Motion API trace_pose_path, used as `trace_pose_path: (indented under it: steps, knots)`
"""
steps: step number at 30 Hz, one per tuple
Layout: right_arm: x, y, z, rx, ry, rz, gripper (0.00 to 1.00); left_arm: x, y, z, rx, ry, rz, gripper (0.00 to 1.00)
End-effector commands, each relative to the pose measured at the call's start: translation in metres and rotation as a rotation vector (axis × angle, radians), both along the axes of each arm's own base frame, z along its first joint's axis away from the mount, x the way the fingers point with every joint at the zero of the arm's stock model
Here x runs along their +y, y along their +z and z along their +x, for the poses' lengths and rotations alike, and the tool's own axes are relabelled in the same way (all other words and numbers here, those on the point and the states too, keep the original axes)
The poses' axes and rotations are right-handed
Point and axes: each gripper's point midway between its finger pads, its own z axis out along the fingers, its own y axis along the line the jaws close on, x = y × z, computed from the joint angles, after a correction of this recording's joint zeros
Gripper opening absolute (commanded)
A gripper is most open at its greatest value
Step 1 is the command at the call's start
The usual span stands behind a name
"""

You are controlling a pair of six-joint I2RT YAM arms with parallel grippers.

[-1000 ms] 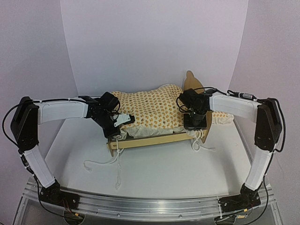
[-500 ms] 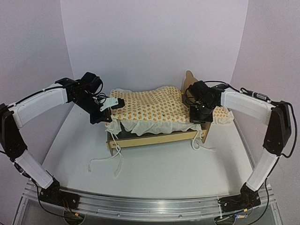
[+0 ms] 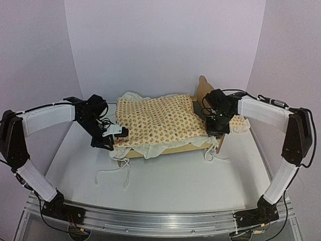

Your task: Set up the pet bed

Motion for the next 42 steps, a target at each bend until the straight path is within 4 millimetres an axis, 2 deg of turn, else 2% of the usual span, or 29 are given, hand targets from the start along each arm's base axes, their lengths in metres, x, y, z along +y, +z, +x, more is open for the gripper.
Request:
trace_pose_path:
  steps: [1, 3, 6, 8, 10, 13, 16, 18, 20, 23, 26, 28, 30, 32, 35, 36, 38, 42]
  knots:
    - [-0.001, -0.004, 0.003, 0.017, 0.012, -0.025, 0.24, 0.007, -0.002, 0.034, -0.136, 0.03, 0.066, 0.47]
    - [0.009, 0.01, 0.003, -0.016, 0.042, -0.006, 0.34, 0.002, 0.016, 0.038, -0.156, 0.024, 0.038, 0.55]
    - [0.027, 0.035, -0.004, -0.06, 0.097, 0.047, 0.46, -0.013, 0.044, 0.021, -0.145, -0.059, -0.029, 0.61]
    - [0.034, 0.051, -0.011, -0.09, 0.116, 0.079, 0.51, -0.027, 0.057, -0.003, -0.126, -0.147, -0.052, 0.64]
    - [0.032, 0.065, -0.017, -0.115, 0.103, 0.103, 0.53, -0.043, 0.069, -0.026, -0.115, -0.232, -0.072, 0.66]
    - [0.023, 0.073, -0.025, -0.117, 0.081, 0.104, 0.56, -0.071, 0.09, -0.049, -0.114, -0.308, -0.152, 0.7]
    - [0.012, 0.064, -0.036, -0.077, 0.068, 0.067, 0.57, -0.1, 0.106, -0.049, -0.106, -0.303, -0.224, 0.71]
    - [0.0, 0.059, -0.043, -0.063, 0.035, 0.062, 0.56, -0.126, 0.111, -0.045, -0.114, -0.279, -0.276, 0.72]
    - [-0.012, 0.061, -0.043, -0.077, 0.0, 0.065, 0.57, -0.152, 0.107, -0.042, -0.138, -0.267, -0.308, 0.73]
    - [-0.019, 0.083, -0.037, -0.136, -0.009, 0.079, 0.62, -0.192, 0.089, -0.03, -0.183, -0.25, -0.328, 0.73]
    - [-0.025, 0.106, -0.031, -0.2, -0.031, 0.084, 0.69, -0.221, 0.072, -0.01, -0.185, -0.205, -0.335, 0.73]
    - [-0.032, 0.111, -0.029, -0.222, -0.057, 0.075, 0.7, -0.234, 0.059, -0.003, -0.168, -0.195, -0.32, 0.75]
    - [-0.031, 0.106, -0.03, -0.207, -0.037, 0.075, 0.69, -0.242, 0.047, 0.004, -0.205, -0.191, -0.303, 0.75]
    - [-0.018, 0.097, -0.035, -0.167, 0.055, 0.11, 0.67, -0.247, 0.038, 0.011, -0.247, -0.196, -0.291, 0.76]
    - [0.008, 0.078, -0.055, -0.083, 0.21, 0.216, 0.61, -0.249, 0.03, 0.019, -0.275, -0.18, -0.276, 0.74]
    - [0.013, 0.069, -0.063, -0.059, 0.243, 0.245, 0.58, -0.249, 0.028, 0.02, -0.277, -0.17, -0.271, 0.7]
    - [0.014, 0.048, -0.078, -0.032, 0.276, 0.276, 0.5, -0.249, 0.028, 0.023, -0.28, -0.151, -0.269, 0.55]
    - [0.01, 0.019, -0.089, -0.074, 0.248, 0.323, 0.45, -0.249, 0.039, 0.025, -0.275, -0.118, -0.288, 0.27]
